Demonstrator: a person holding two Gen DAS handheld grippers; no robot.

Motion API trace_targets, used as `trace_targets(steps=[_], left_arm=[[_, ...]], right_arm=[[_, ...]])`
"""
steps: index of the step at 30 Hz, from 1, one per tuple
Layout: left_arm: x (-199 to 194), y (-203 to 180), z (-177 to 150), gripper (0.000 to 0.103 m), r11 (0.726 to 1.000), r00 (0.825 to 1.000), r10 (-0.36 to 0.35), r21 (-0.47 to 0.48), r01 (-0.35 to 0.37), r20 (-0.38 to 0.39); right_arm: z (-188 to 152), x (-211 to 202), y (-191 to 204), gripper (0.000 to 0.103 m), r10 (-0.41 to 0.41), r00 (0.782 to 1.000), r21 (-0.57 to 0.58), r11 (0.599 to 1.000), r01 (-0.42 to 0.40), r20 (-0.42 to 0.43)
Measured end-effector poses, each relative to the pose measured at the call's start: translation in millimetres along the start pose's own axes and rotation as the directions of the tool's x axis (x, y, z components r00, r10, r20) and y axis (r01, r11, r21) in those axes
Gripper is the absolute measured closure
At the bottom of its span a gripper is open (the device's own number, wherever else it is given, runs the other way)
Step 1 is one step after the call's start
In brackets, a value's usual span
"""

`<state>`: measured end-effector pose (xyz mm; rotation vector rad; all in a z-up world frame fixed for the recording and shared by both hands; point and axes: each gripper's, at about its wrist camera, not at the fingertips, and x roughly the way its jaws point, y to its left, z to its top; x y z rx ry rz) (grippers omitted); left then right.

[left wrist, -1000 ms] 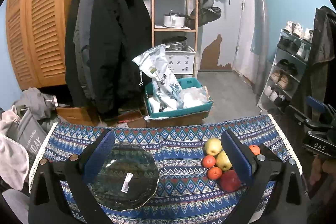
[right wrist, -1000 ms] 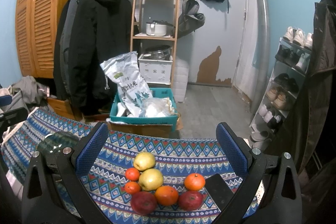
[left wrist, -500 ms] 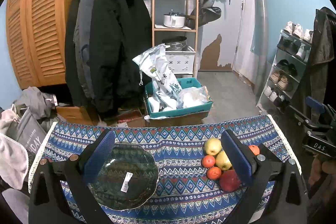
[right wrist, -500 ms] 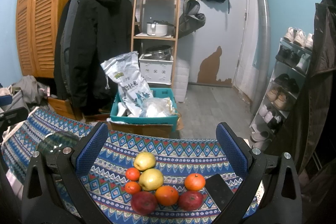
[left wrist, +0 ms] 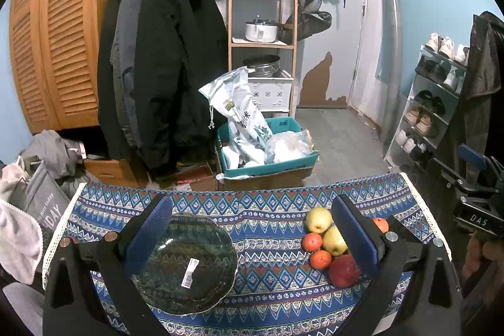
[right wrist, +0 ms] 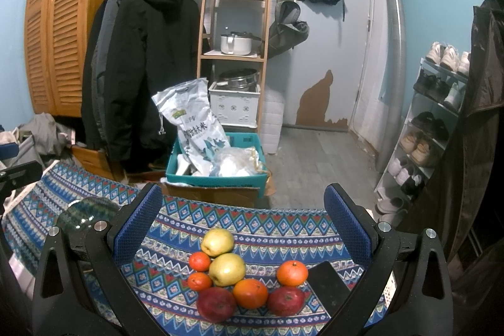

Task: Organize fruits

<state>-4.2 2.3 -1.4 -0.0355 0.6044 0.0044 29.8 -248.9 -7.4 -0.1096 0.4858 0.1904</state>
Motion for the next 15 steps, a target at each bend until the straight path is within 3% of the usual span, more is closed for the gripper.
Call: trace_targets(steps=[15], left_arm=[[-0.9, -0.1, -1.2, 0.001, 1.000, 1.000, 0.000, -0.002, 0.000, 0.001]], right_arm=[[0.0, -0.1, 1.0, 0.002, -0.001, 1.000, -0.001, 1.000, 0.001, 0.000]])
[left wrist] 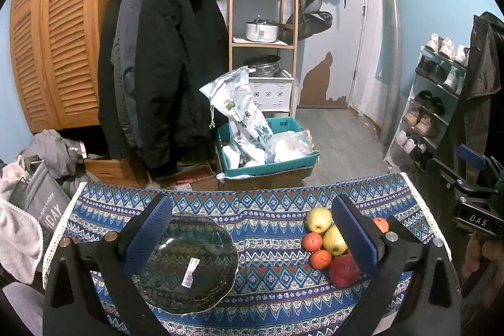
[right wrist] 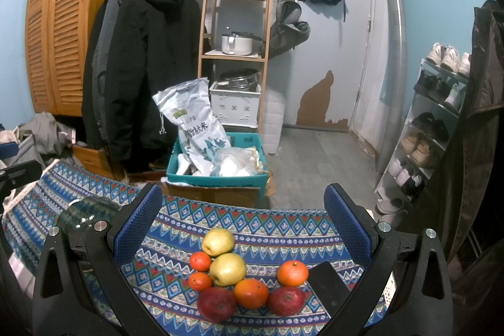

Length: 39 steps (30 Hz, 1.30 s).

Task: Organize fruits

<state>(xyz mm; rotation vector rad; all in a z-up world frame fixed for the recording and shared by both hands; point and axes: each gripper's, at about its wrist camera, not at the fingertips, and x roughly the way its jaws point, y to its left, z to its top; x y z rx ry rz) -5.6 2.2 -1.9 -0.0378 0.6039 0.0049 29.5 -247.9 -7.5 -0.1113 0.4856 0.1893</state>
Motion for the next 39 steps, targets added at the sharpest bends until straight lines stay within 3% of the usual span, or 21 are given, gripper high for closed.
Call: trace_targets(steps=[27, 39], left_arm=[[-1, -4, -6, 0.001, 1.000, 1.000, -0.002, -0.003, 0.002, -0.008], [20, -15, -4, 0.001, 0.999, 0.999, -0.024, 0.019, 0.025, -0.046]], right_arm=[[-4, 1, 4, 0.002, -0.004, 1.000, -0.002, 1.000, 0.004, -0.005], [-9, 11, -19, 0.002, -0.042, 0.998, 0.017, 0.999, 0.043, -0.047]])
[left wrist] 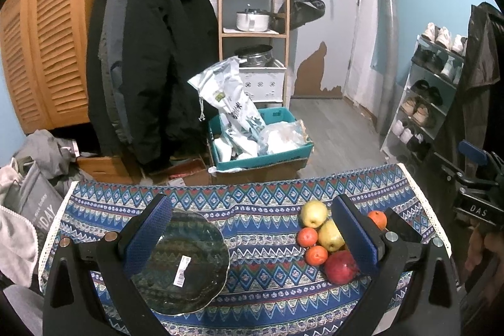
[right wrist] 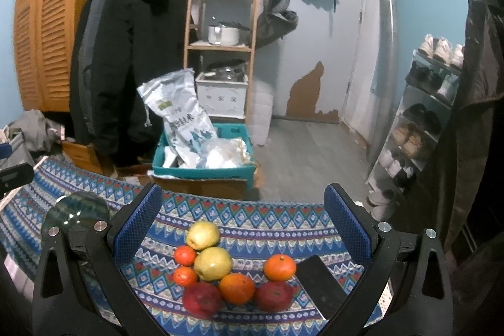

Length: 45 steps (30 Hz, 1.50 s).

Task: Organize fruits
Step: 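Move the left tool toward the pear while the right tool approaches an orange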

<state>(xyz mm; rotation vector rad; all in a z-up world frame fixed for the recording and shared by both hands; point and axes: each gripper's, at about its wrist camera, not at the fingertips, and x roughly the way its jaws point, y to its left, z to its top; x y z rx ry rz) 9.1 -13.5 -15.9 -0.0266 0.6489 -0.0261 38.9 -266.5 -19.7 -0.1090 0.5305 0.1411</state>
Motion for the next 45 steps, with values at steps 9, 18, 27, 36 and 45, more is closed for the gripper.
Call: trace_targets(steps=[9, 18, 27, 36, 45], left_arm=[[32, -19, -7, 0.001, 0.999, 0.997, -0.026, 0.041, 0.029, -0.079], [70, -40, -22, 0.001, 0.997, 0.984, -0.033, 0.070, 0.046, -0.177], [103, -59, -36, 0.001, 0.994, 0.963, -0.055, 0.078, 0.079, -0.265], [142, -72, -43, 0.001, 0.992, 0.944, -0.042, 0.096, 0.077, -0.326], [192, -85, -45, 0.001, 0.993, 0.915, -0.071, 0.054, 0.101, -0.396]], right_arm=[[-15, 23, -26, 0.002, -0.041, 0.995, 0.040, 0.998, 0.045, -0.096], [-39, 47, -44, 0.002, -0.058, 0.974, 0.047, 0.996, 0.070, -0.219], [-66, 75, -67, 0.002, -0.038, 0.941, 0.116, 0.990, 0.081, -0.337], [-81, 112, -75, 0.002, -0.045, 0.906, 0.128, 0.986, 0.108, -0.421], [-98, 169, -78, 0.002, -0.026, 0.856, 0.113, 0.989, 0.098, -0.517]])
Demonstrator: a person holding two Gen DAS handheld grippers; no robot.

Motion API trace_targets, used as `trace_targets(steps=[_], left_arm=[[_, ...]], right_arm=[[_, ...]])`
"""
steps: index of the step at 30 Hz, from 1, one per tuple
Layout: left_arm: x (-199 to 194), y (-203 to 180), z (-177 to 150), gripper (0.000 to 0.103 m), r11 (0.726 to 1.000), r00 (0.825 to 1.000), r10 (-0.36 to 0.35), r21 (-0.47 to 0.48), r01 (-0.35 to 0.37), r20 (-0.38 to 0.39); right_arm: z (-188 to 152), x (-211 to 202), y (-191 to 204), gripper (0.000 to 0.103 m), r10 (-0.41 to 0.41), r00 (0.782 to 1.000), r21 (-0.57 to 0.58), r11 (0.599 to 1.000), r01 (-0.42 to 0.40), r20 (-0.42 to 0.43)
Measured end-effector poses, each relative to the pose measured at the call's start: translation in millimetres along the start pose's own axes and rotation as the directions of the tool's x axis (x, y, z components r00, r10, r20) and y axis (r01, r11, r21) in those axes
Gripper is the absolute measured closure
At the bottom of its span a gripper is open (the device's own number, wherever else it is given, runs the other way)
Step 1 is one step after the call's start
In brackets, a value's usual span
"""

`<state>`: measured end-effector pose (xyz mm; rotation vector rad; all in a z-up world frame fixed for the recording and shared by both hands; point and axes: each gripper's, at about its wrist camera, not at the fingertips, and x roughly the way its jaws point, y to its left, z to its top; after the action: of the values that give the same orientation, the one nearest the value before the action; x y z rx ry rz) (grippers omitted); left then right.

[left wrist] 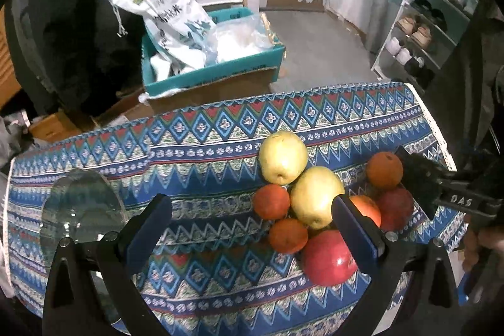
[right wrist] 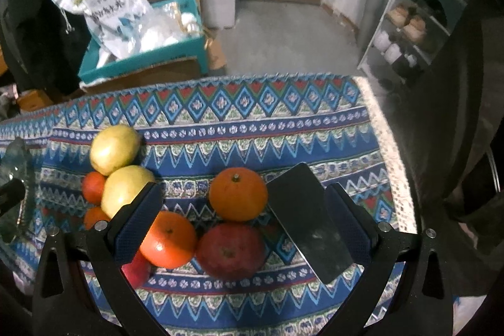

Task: Organize fruits
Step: 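Move the left tool toward the pear while the right tool approaches an orange, then close the left tool on the yellow-green pear while the right tool grips the orange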

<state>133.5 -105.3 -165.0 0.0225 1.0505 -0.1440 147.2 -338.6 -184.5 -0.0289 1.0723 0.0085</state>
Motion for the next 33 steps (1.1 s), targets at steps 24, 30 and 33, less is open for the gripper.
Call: trace_targets(steps=[24, 30, 33], left_arm=[[84, -15, 25, 0.001, 1.000, 0.991, -0.014, 0.010, 0.015, -0.131], [98, -22, 33, 0.001, 0.999, 0.989, -0.023, 0.019, 0.026, -0.149], [111, -24, 36, 0.001, 1.000, 0.985, -0.021, 0.018, 0.024, -0.173]], right_arm=[[-4, 100, -5, 0.025, 0.093, 0.968, 0.034, 0.996, -0.087, -0.232], [-5, 107, 1, 0.034, 0.071, 0.965, 0.010, 0.997, -0.071, -0.252], [-6, 105, 2, 0.035, 0.061, 0.969, -0.007, 0.998, -0.065, -0.241]])
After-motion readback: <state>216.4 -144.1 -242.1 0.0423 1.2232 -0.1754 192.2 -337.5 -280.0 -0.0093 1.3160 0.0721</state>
